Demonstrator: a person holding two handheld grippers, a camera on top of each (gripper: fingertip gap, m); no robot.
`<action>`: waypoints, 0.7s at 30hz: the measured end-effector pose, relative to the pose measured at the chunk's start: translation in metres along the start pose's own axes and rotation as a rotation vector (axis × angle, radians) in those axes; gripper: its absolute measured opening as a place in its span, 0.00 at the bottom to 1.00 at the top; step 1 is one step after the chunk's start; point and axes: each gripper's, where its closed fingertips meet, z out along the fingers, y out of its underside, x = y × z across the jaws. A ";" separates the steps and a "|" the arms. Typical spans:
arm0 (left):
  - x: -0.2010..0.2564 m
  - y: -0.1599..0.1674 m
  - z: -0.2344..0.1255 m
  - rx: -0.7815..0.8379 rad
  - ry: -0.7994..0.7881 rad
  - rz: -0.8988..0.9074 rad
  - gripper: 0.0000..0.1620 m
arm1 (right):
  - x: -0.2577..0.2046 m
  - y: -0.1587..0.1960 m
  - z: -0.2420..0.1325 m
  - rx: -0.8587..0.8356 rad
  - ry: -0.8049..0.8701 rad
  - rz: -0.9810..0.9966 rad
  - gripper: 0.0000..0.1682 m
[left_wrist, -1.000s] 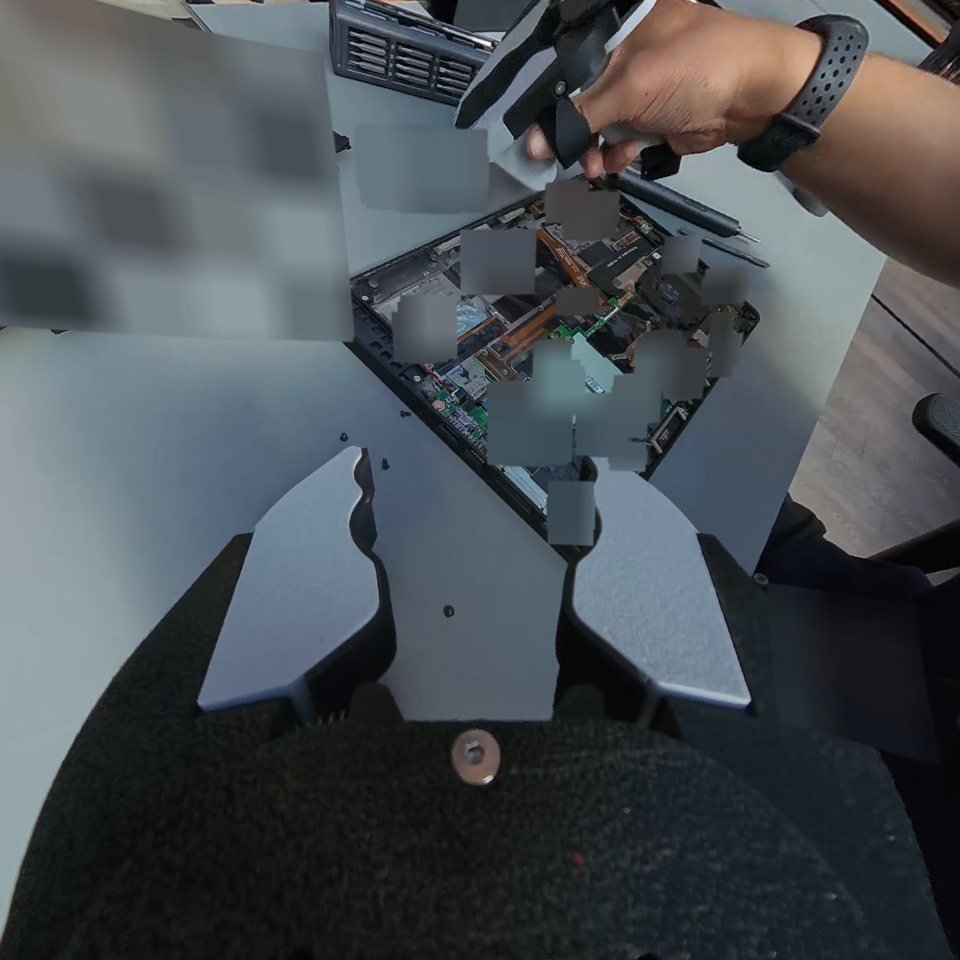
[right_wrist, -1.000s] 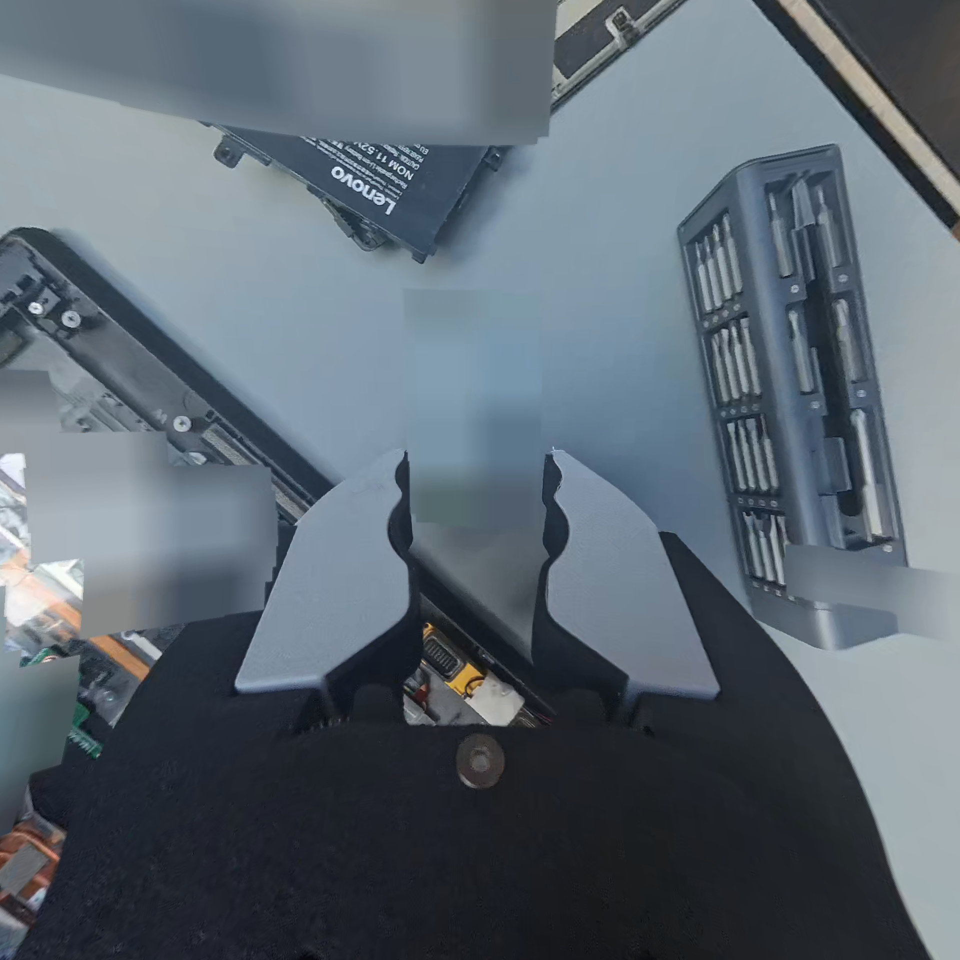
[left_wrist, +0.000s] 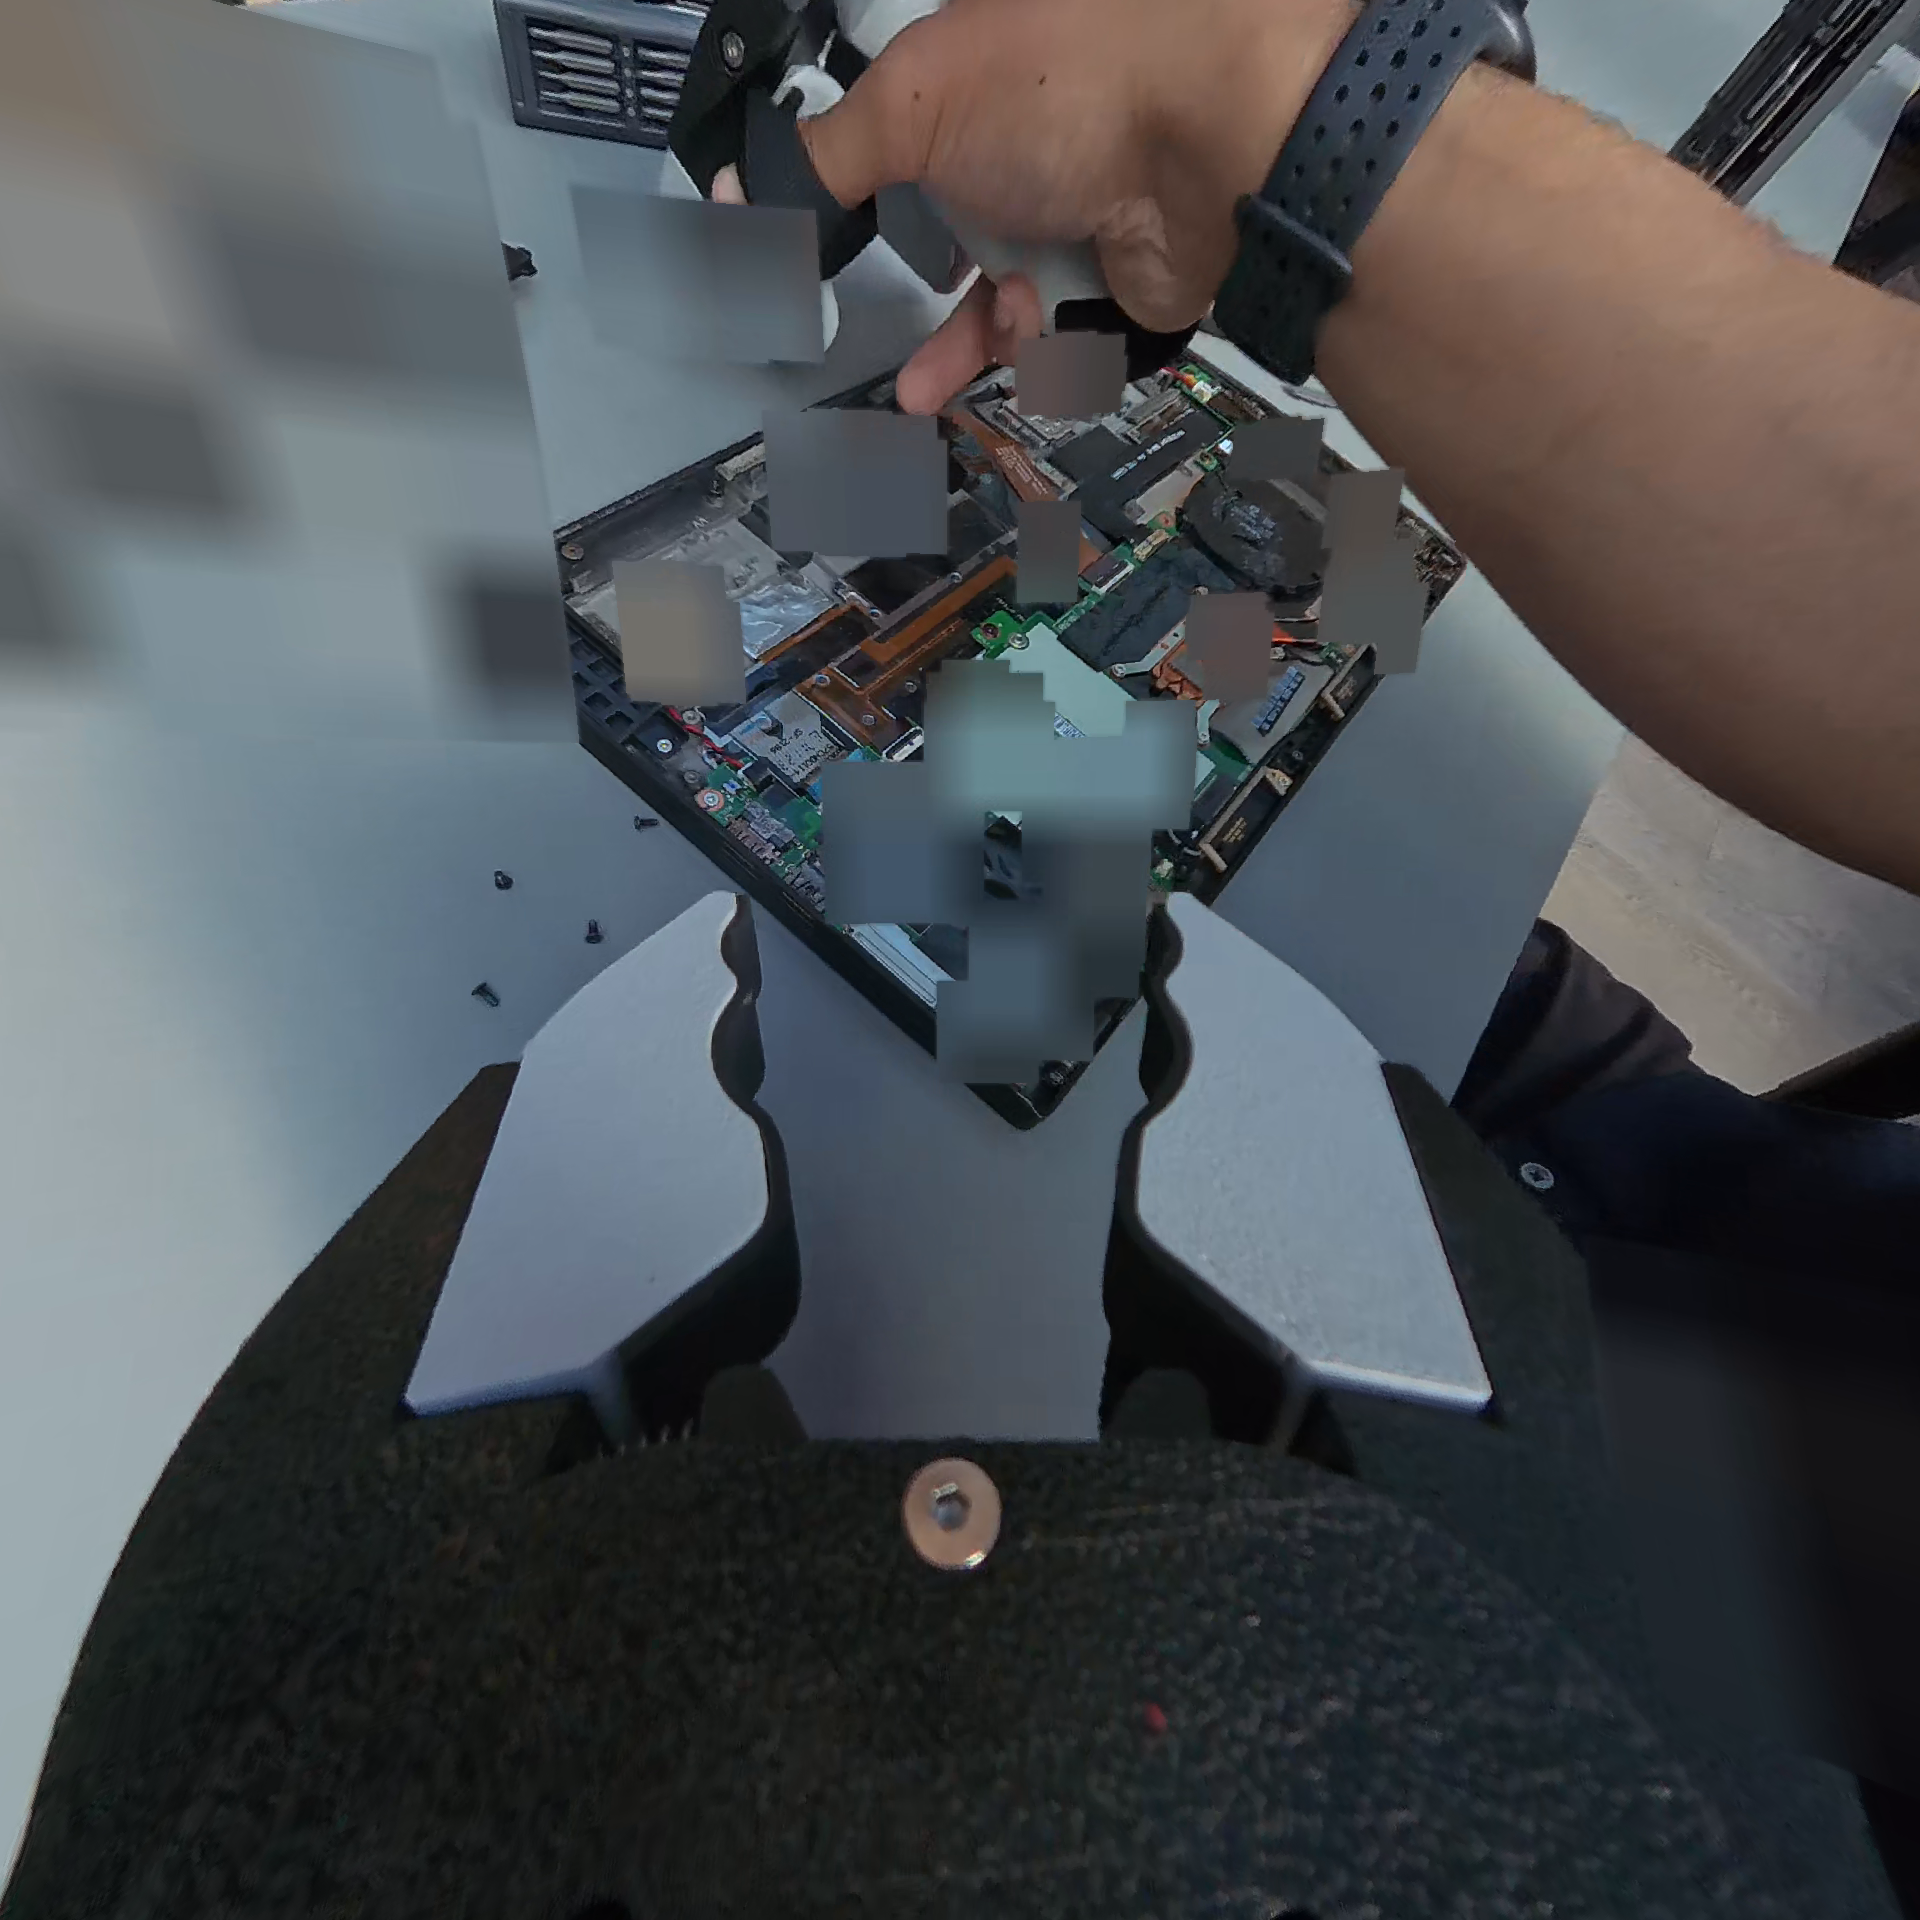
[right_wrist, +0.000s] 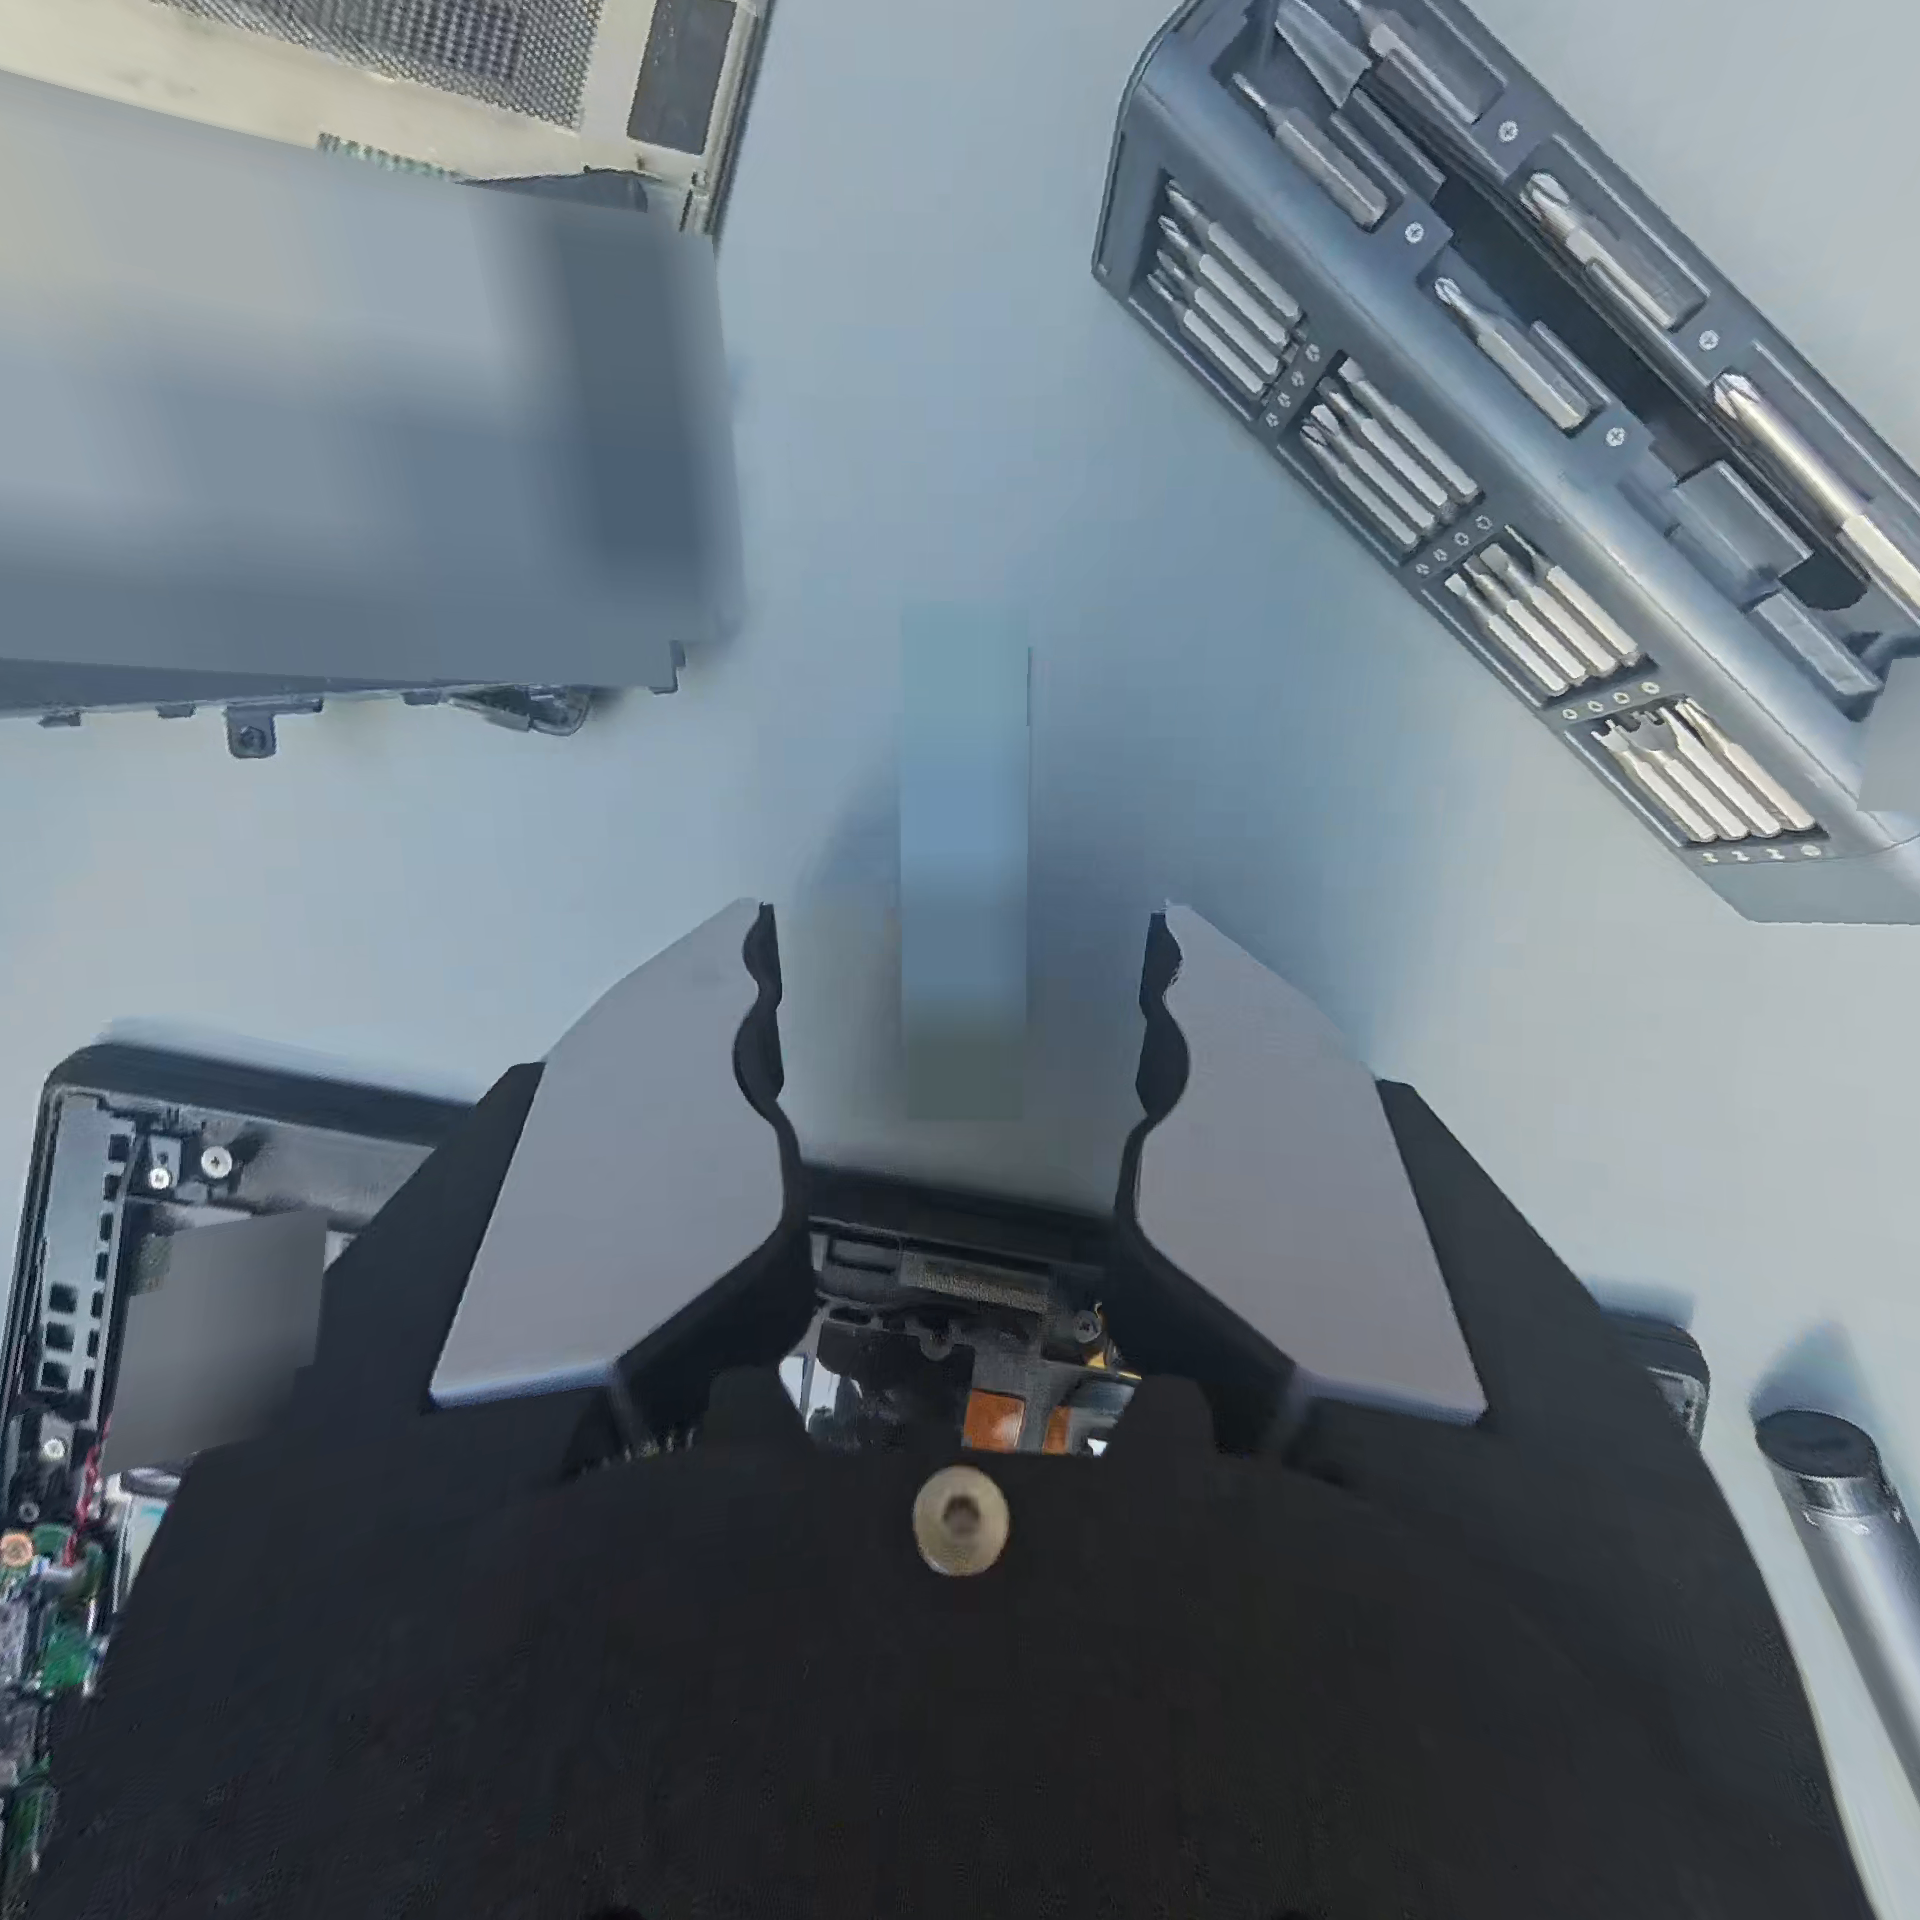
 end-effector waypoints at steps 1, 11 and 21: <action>0.001 0.003 -0.001 -0.005 -0.004 0.002 0.43 | 0.000 0.001 -0.008 0.029 -0.018 -0.021 0.40; 0.010 0.011 -0.020 0.072 -0.069 -0.052 0.32 | 0.041 0.078 -0.139 0.408 -0.137 -0.361 0.29; 0.020 0.015 -0.019 0.221 -0.145 -0.095 0.05 | 0.161 0.185 -0.201 0.475 -0.056 -0.389 0.23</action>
